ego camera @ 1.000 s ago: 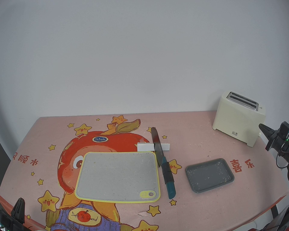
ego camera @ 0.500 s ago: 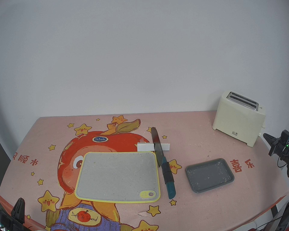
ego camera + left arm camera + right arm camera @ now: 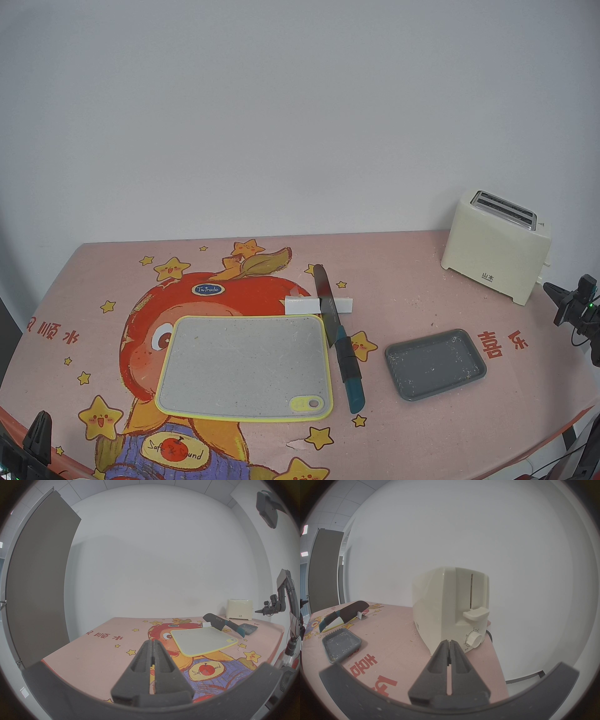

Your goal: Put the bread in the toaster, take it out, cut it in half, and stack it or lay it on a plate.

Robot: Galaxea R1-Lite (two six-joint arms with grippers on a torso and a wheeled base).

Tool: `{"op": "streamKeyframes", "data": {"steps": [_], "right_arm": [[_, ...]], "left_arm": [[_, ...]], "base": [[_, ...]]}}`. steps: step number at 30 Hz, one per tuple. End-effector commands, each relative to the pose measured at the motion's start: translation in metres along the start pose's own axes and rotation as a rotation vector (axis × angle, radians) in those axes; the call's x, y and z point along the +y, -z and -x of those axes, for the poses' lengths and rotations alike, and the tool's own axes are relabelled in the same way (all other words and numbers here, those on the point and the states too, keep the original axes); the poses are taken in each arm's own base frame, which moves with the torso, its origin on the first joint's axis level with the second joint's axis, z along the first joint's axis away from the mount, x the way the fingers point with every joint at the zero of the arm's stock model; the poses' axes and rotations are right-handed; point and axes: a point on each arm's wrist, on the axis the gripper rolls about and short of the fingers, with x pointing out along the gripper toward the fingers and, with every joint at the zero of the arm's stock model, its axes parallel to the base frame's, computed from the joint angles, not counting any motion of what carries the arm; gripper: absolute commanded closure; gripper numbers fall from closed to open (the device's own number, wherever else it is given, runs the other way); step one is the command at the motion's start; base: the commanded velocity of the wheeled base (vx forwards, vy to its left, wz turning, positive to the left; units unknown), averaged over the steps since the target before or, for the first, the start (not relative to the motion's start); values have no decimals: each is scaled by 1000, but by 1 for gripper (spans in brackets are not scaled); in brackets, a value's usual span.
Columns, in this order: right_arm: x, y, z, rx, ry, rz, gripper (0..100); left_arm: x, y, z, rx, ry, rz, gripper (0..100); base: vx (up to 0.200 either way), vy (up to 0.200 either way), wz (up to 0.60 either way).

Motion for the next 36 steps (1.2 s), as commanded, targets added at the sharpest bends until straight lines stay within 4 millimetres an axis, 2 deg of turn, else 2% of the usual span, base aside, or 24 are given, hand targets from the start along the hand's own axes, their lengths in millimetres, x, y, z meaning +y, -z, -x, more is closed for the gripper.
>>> {"op": "streamKeyframes", "data": {"steps": [1, 15, 20, 36], "right_arm": [[-3, 2, -5, 2, -2, -2, 100], [-2, 3, -14, 15, 42, -35, 100], [-8, 0, -19, -4, 67, -19, 100], [-3, 1, -26, 2, 89, -43, 100]], "left_arm": [[0, 5, -1, 9, 0, 0, 100], [0, 5, -1, 9, -1, 0, 100], [0, 5, -1, 9, -1, 0, 100], [0, 5, -1, 9, -1, 0, 100]], "base": [[0, 0, 0], [0, 0, 0], [0, 0, 0], [0, 0, 0]]}}
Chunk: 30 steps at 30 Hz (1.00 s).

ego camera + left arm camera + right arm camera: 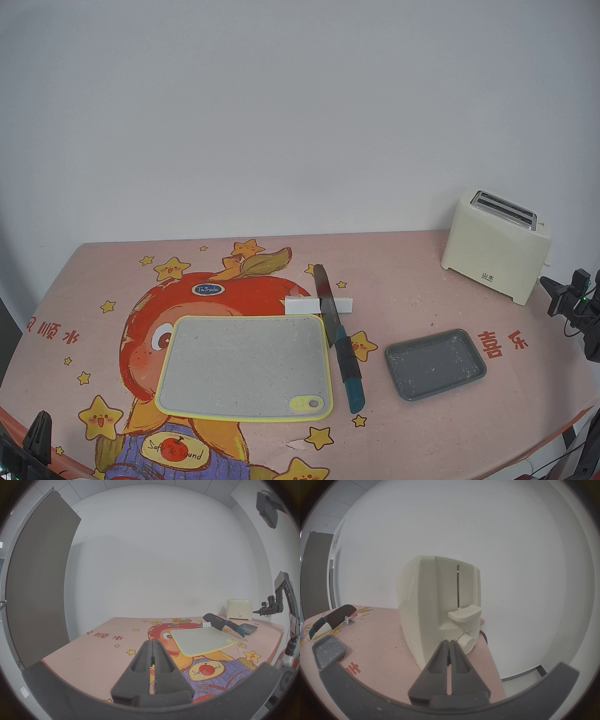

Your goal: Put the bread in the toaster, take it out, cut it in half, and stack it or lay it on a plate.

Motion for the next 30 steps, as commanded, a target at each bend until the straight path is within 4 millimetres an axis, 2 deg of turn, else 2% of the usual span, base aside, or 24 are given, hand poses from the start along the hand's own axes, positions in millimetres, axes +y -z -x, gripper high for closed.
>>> {"op": "streamKeyframes", "data": {"steps": [1, 30], "right_arm": [[1, 1, -1, 2, 2, 0, 100], [-7, 10, -7, 15, 31, -27, 100]], "left_arm": [[0, 5, -1, 9, -1, 0, 100], [0, 5, -1, 9, 0, 0, 100]], "base": [[0, 0, 0], [0, 0, 0]]}}
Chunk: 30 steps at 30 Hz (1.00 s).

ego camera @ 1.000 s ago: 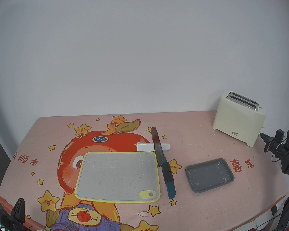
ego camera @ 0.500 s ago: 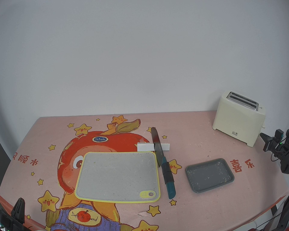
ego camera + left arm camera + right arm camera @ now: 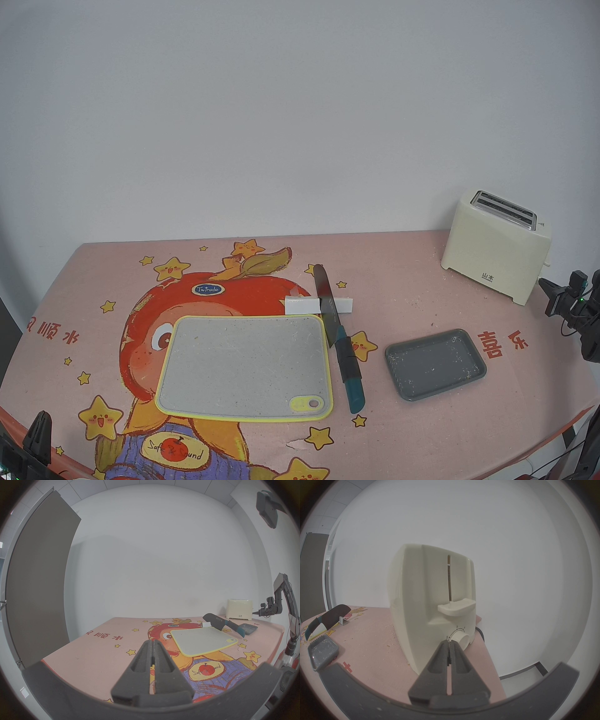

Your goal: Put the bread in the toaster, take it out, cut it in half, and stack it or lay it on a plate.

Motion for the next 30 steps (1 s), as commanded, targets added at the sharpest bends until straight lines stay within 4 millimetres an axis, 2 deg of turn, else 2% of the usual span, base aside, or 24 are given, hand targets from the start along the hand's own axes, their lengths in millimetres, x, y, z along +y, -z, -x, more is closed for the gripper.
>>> {"op": "streamKeyframes", "data": {"steps": [1, 30], "right_arm": [[-2, 2, 0, 4, 3, -3, 100], [-3, 7, -1, 18, 6, -14, 100]], "left_arm": [[0, 5, -1, 9, -1, 0, 100], [0, 5, -1, 9, 0, 0, 100]], "base": [[0, 0, 0], [0, 0, 0]]}}
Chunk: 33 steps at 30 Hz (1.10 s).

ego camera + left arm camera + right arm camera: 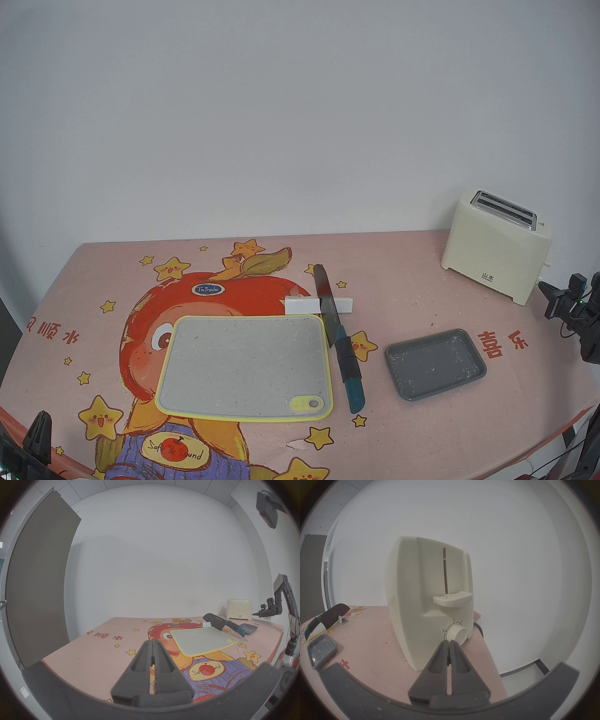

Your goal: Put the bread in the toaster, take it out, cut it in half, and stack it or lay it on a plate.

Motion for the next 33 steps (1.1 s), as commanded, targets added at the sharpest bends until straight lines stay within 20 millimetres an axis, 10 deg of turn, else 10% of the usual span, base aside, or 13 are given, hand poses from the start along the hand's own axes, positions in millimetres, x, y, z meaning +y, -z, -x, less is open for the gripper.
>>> {"op": "streamKeyframes", "data": {"steps": [1, 33], "right_arm": [[0, 1, 0, 2, 0, -1, 100], [-2, 7, -1, 18, 5, -12, 100]], "left_arm": [[0, 5, -1, 9, 0, 0, 100], [0, 5, -1, 9, -1, 0, 100]], "base": [[0, 0, 0], [0, 0, 0]]}}
